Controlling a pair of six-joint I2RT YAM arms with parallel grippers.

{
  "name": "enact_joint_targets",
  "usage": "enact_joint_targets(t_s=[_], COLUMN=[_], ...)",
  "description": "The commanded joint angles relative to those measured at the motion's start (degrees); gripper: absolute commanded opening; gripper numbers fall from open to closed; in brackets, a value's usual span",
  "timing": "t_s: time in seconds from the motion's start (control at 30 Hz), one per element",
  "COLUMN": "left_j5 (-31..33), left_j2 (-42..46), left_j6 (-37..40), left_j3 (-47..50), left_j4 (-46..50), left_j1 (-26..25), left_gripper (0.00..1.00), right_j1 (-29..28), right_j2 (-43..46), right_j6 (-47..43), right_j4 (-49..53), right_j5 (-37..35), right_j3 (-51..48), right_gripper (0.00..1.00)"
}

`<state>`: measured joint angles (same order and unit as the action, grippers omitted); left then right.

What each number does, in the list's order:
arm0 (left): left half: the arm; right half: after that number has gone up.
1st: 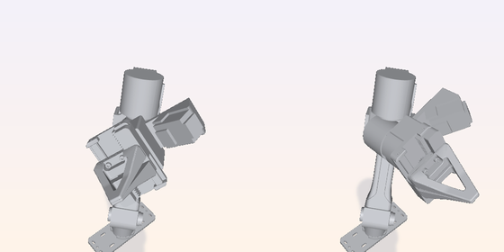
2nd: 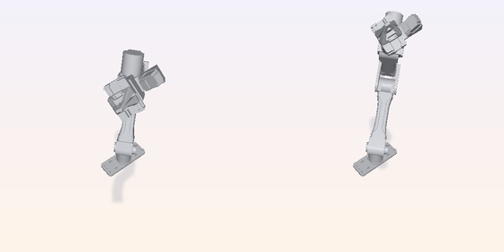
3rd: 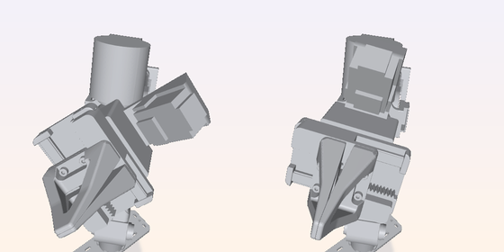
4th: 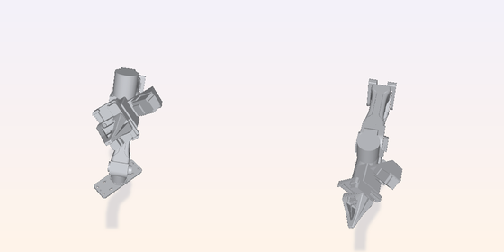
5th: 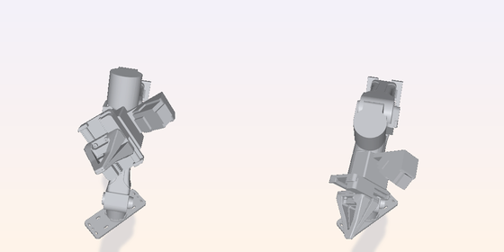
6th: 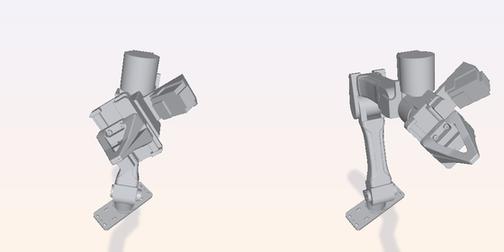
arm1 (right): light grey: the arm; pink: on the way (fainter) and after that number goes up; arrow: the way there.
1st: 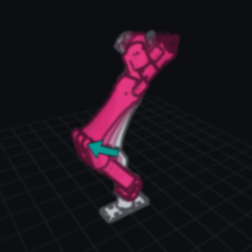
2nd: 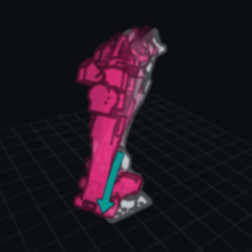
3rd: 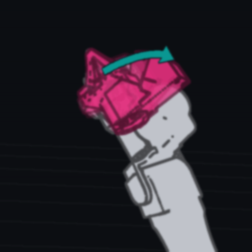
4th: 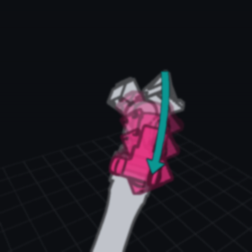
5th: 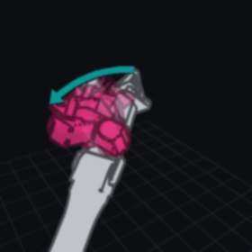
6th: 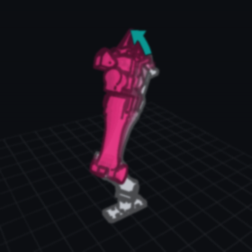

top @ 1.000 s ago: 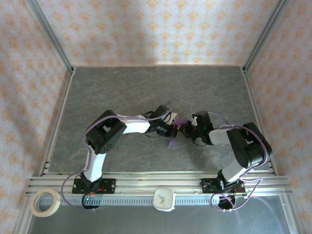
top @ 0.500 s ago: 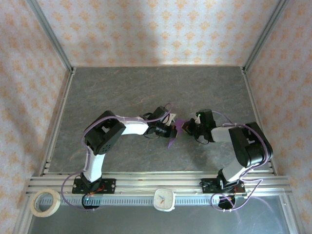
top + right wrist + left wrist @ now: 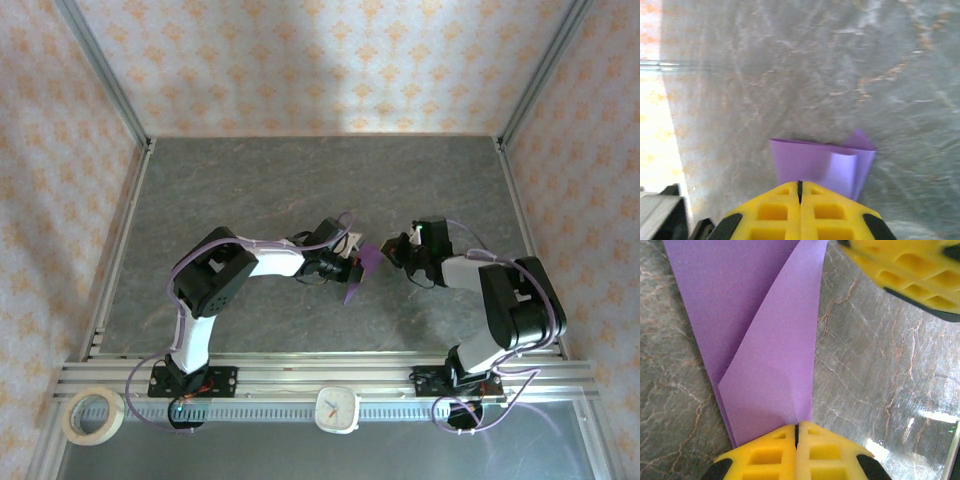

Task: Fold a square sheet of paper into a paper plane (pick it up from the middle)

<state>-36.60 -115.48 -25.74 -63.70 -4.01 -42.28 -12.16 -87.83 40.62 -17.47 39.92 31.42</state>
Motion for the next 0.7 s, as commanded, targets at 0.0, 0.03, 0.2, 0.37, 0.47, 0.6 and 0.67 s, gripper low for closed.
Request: enact_joint_targets(t_s=[0.0,0.03,0.2,0.37,0.47,0.6,0.67], left_j5=[6.01,6.01,5.84,5.88,5.84,5.74,5.69], left_j2=[-5.64,-5.63,-5.63,-5.86,-5.98,-6.25,-6.25], left_j6=[1.24,1.25,1.45,1.66,1.56,1.33,1.3], left_j3=[3.87,3.88,3.93,4.61,5.16,5.63,5.83], left_j4=[14.51,14.47,14.43,14.21,13.77,13.42,13.24], left_j1=[0.47,0.45,0.49,0.58,0.7,0.72,0.78], left_gripper=[0.0,0.0,0.0,0.0,0.0,0.0,0.0], right_j1=[-2.6,-3.39,-4.04,-0.78,1.52,3.95,4.68], right_j2=[0.51,-0.25,-5.11,-8.46,-9.82,-11.05,-11.13], right_j6=[-0.42,-0.45,-1.71,-4.63,-5.36,-5.46,-5.42], right_j4=[-0.37,-0.35,-0.42,2.97,3.97,4.65,4.68], right_j5=[1.09,0.9,-1.15,-3.53,-3.91,-4.04,-4.54], right_j3=[1.11,1.05,0.84,3.55,4.91,6.26,6.63], right_gripper=[0.0,0.0,0.0,0.0,0.0,0.0,0.0])
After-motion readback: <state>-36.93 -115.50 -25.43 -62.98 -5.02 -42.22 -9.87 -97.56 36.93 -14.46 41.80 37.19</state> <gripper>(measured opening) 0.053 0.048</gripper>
